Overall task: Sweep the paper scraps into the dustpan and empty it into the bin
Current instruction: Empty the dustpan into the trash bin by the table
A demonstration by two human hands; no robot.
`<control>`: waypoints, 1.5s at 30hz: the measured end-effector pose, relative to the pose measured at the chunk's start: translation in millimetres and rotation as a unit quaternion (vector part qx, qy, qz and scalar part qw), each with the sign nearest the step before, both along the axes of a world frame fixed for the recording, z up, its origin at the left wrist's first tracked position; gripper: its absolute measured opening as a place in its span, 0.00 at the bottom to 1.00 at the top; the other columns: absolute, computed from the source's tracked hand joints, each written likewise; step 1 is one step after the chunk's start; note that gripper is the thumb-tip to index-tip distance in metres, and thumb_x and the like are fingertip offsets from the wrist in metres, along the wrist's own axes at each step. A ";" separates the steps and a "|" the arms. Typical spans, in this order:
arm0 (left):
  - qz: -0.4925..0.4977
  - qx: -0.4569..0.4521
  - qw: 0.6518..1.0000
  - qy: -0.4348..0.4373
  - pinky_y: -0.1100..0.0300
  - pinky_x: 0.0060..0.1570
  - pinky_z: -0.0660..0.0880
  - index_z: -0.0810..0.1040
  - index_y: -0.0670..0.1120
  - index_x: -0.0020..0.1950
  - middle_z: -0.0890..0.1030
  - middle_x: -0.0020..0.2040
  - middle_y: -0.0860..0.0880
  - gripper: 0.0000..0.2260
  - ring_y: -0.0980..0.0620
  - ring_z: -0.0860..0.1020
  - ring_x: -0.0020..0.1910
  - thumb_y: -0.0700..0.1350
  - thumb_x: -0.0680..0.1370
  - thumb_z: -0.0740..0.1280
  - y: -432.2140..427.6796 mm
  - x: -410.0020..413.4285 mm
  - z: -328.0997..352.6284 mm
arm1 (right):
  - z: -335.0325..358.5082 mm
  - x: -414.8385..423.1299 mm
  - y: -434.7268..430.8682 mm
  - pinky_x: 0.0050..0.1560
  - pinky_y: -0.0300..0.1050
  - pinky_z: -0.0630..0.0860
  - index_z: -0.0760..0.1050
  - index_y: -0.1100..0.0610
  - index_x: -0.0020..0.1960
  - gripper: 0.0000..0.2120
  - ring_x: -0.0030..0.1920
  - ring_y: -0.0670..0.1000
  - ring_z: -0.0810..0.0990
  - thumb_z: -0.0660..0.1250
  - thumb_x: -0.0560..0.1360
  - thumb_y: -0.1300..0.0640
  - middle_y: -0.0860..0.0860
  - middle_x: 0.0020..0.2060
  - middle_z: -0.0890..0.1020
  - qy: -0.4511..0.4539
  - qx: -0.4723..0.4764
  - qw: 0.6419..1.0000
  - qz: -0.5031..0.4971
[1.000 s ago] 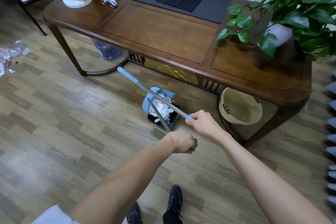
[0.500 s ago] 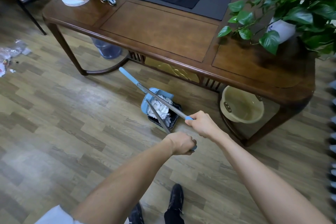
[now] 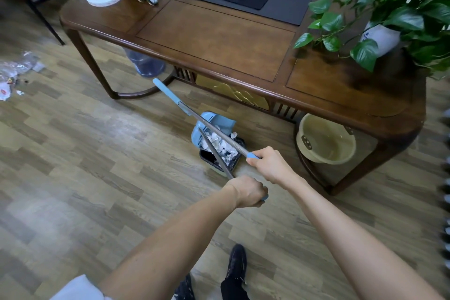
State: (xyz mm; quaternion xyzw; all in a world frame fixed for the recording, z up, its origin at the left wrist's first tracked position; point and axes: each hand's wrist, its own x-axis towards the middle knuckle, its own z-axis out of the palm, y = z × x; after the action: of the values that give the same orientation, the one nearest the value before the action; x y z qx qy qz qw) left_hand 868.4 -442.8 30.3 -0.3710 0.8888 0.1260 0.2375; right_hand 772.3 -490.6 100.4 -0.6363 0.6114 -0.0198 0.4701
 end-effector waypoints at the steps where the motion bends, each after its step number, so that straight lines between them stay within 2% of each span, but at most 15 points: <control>1: 0.003 -0.001 1.000 0.000 0.49 0.45 0.76 0.74 0.38 0.62 0.82 0.52 0.40 0.17 0.38 0.81 0.48 0.49 0.84 0.56 -0.3 0.3 0.2 | -0.5 0.2 0.4 0.30 0.43 0.59 0.70 0.56 0.35 0.13 0.27 0.50 0.60 0.63 0.78 0.54 0.49 0.25 0.65 0.003 0.003 1.000 0.001; 6: -0.001 -0.006 1.000 0.002 0.52 0.42 0.71 0.73 0.38 0.64 0.81 0.54 0.40 0.17 0.38 0.80 0.49 0.49 0.84 0.56 -1.2 1.4 7.3 | -2.9 -0.4 2.4 0.33 0.44 0.60 0.66 0.56 0.33 0.15 0.30 0.51 0.59 0.63 0.77 0.55 0.50 0.26 0.64 -0.002 -0.001 1.000 0.012; 10: -0.003 0.001 1.000 0.002 0.51 0.46 0.75 0.74 0.39 0.65 0.81 0.54 0.40 0.17 0.38 0.80 0.50 0.49 0.84 0.57 4.0 -1.2 7.5 | -1.9 0.8 6.7 0.34 0.44 0.59 0.67 0.54 0.34 0.13 0.30 0.51 0.59 0.62 0.76 0.54 0.51 0.27 0.64 0.005 -0.001 1.000 0.007; 14: 0.003 -0.005 1.000 0.012 0.51 0.44 0.74 0.74 0.39 0.63 0.82 0.53 0.40 0.16 0.38 0.80 0.50 0.49 0.84 0.58 5.1 3.2 11.1 | 0.1 -0.3 6.0 0.34 0.45 0.59 0.64 0.55 0.33 0.15 0.30 0.51 0.59 0.63 0.76 0.55 0.51 0.27 0.63 -0.001 -0.003 1.000 0.007; 21: 0.005 -0.006 1.000 0.008 0.50 0.45 0.75 0.75 0.38 0.62 0.82 0.53 0.40 0.16 0.38 0.81 0.50 0.48 0.84 0.58 9.4 2.9 11.6 | 3.0 2.6 7.3 0.30 0.43 0.58 0.68 0.54 0.34 0.13 0.28 0.51 0.58 0.63 0.77 0.56 0.51 0.27 0.64 -0.009 0.004 1.000 -0.010; 25: -0.006 -0.001 1.000 -0.002 0.49 0.45 0.77 0.74 0.38 0.63 0.82 0.52 0.40 0.16 0.37 0.80 0.49 0.48 0.84 0.56 12.7 2.2 6.9 | -0.5 1.9 14.6 0.34 0.45 0.59 0.62 0.54 0.32 0.16 0.29 0.51 0.59 0.62 0.76 0.55 0.50 0.26 0.64 -0.010 -0.019 1.000 -0.013; 27: -0.005 0.001 1.000 -0.010 0.49 0.44 0.77 0.74 0.38 0.63 0.82 0.52 0.40 0.16 0.37 0.80 0.49 0.47 0.84 0.56 10.9 1.8 5.6 | -0.4 2.4 13.6 0.32 0.44 0.59 0.68 0.56 0.32 0.15 0.28 0.51 0.60 0.62 0.76 0.55 0.50 0.26 0.65 -0.001 -0.005 1.000 -0.025; 28: -0.008 -0.003 1.000 -0.010 0.50 0.43 0.76 0.75 0.38 0.62 0.82 0.52 0.40 0.16 0.37 0.80 0.49 0.47 0.84 0.56 9.4 1.8 5.5 | 2.0 3.7 10.7 0.30 0.44 0.59 0.70 0.58 0.32 0.15 0.27 0.51 0.60 0.63 0.77 0.55 0.51 0.27 0.66 -0.002 0.002 1.000 -0.029; 29: -0.014 -0.006 1.000 -0.009 0.51 0.42 0.74 0.75 0.38 0.62 0.82 0.52 0.40 0.16 0.37 0.80 0.49 0.47 0.84 0.56 8.2 1.7 5.6 | 4.1 5.2 7.1 0.29 0.43 0.58 0.66 0.69 0.47 0.15 0.27 0.51 0.59 0.63 0.76 0.56 0.51 0.27 0.65 -0.007 0.004 1.000 -0.025; 30: -0.015 -0.008 1.000 -0.009 0.51 0.42 0.74 0.74 0.38 0.62 0.82 0.53 0.40 0.16 0.37 0.80 0.48 0.47 0.85 0.56 7.7 1.3 6.3 | 6.7 6.4 4.9 0.30 0.43 0.57 0.58 0.52 0.38 0.15 0.28 0.51 0.58 0.63 0.76 0.56 0.50 0.27 0.65 -0.011 0.000 1.000 -0.014; 32: -0.001 -0.001 1.000 -0.005 0.51 0.44 0.75 0.74 0.39 0.63 0.81 0.53 0.40 0.16 0.37 0.80 0.49 0.48 0.84 0.56 7.6 -0.4 4.7 | 7.2 7.0 5.4 0.33 0.45 0.57 0.63 0.57 0.32 0.17 0.29 0.51 0.58 0.63 0.77 0.55 0.49 0.27 0.65 0.000 -0.016 1.000 0.013; 35: 0.012 0.011 1.000 -0.006 0.50 0.47 0.77 0.75 0.38 0.62 0.81 0.54 0.40 0.16 0.38 0.80 0.50 0.48 0.84 0.57 6.1 -1.4 1.2 | -1.4 2.2 10.1 0.33 0.45 0.60 0.69 0.59 0.33 0.16 0.30 0.52 0.62 0.63 0.76 0.53 0.50 0.28 0.68 0.044 -0.019 0.999 0.016; 39: 0.012 0.019 1.000 0.015 0.50 0.48 0.75 0.75 0.39 0.63 0.81 0.55 0.40 0.15 0.38 0.80 0.51 0.48 0.84 0.58 4.0 3.2 -1.8 | 1.8 6.0 5.1 0.33 0.46 0.60 0.65 0.58 0.32 0.16 0.30 0.52 0.63 0.63 0.76 0.54 0.52 0.29 0.69 0.048 -0.029 0.998 0.042; 43: 0.026 0.045 0.999 0.011 0.50 0.48 0.77 0.77 0.40 0.62 0.81 0.54 0.41 0.15 0.38 0.80 0.52 0.48 0.83 0.59 7.1 -0.8 -7.8 | 0.0 4.6 7.0 0.32 0.46 0.62 0.69 0.57 0.32 0.16 0.31 0.52 0.65 0.63 0.77 0.54 0.50 0.30 0.71 0.071 -0.024 0.997 0.032; 45: 0.020 0.048 0.999 0.013 0.49 0.49 0.78 0.78 0.40 0.61 0.82 0.53 0.41 0.14 0.38 0.80 0.51 0.48 0.83 0.60 6.6 -0.1 -7.1 | -2.7 3.4 5.0 0.32 0.45 0.60 0.64 0.55 0.30 0.17 0.30 0.53 0.65 0.63 0.76 0.54 0.50 0.29 0.70 0.074 -0.020 0.997 0.023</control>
State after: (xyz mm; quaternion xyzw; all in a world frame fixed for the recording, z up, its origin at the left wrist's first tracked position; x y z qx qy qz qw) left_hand 868.3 -436.2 23.2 -0.3752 0.8773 0.1780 0.2405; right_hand 775.7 -485.7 97.8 -0.6593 0.6294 0.0260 0.4105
